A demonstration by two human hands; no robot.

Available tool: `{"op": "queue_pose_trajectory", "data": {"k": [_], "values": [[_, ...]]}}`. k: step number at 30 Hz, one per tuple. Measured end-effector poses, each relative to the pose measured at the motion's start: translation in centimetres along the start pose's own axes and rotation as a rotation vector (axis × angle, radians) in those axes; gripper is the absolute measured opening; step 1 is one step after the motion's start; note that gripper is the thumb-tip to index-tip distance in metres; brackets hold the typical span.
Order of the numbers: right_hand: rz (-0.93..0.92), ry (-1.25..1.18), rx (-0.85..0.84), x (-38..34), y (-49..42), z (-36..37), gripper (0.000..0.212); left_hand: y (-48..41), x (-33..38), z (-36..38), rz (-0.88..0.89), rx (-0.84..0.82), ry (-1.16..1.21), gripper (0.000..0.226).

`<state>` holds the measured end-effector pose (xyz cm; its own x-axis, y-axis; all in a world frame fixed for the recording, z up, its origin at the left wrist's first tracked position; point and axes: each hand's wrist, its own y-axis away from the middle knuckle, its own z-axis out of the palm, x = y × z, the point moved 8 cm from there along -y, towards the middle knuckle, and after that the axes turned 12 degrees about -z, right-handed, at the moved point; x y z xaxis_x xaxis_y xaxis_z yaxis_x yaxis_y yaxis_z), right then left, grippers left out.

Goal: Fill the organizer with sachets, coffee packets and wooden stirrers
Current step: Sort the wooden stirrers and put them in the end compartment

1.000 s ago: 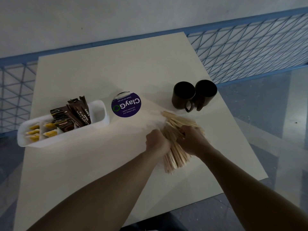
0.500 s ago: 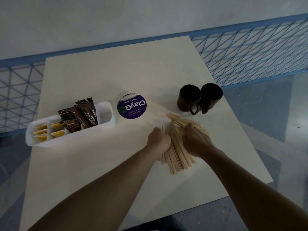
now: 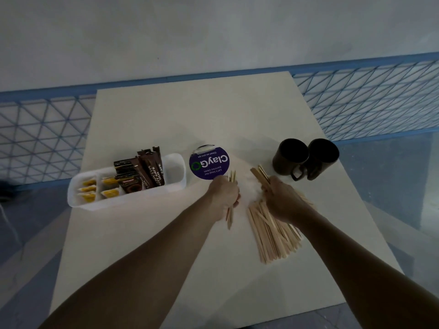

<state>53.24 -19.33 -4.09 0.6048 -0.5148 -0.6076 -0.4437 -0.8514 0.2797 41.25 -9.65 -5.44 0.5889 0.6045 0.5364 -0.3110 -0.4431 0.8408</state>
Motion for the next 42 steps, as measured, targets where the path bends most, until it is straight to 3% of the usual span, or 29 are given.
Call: {"op": "queue_pose_trajectory", "data": {"k": [8, 16, 22, 30, 35, 42], "values": [[-0.020, -0.179, 0.033, -6.9, -4.5, 1.8, 0.025, 1.4, 4.3, -6.1, 0.157, 0.012, 0.113, 0.013], [-0.050, -0.464, -0.010, -13.0, -8.2, 4.7, 0.017, 1.7, 7.1, -12.8, 0.289, 0.108, 0.252, 0.025], [-0.019, -0.639, 0.058, -15.2, -10.4, 5.6, 0.026, 1.8, 8.4, -16.3, 0.388, 0.198, 0.382, 0.025], [-0.030, -0.930, 0.163, -17.7, -12.3, 6.5, 0.026, 0.6, 8.4, -18.9, 0.437, 0.397, 0.131, 0.023], [-0.088, -0.907, 0.174, -18.6, -13.1, 7.4, 0.029, -0.1, 8.4, -18.9, 0.427, 0.441, -0.010, 0.019], [-0.114, -0.872, 0.067, -18.1, -13.1, 9.4, 0.030, -0.7, 8.7, -18.6, 0.391, 0.488, -0.171, 0.018]]}}
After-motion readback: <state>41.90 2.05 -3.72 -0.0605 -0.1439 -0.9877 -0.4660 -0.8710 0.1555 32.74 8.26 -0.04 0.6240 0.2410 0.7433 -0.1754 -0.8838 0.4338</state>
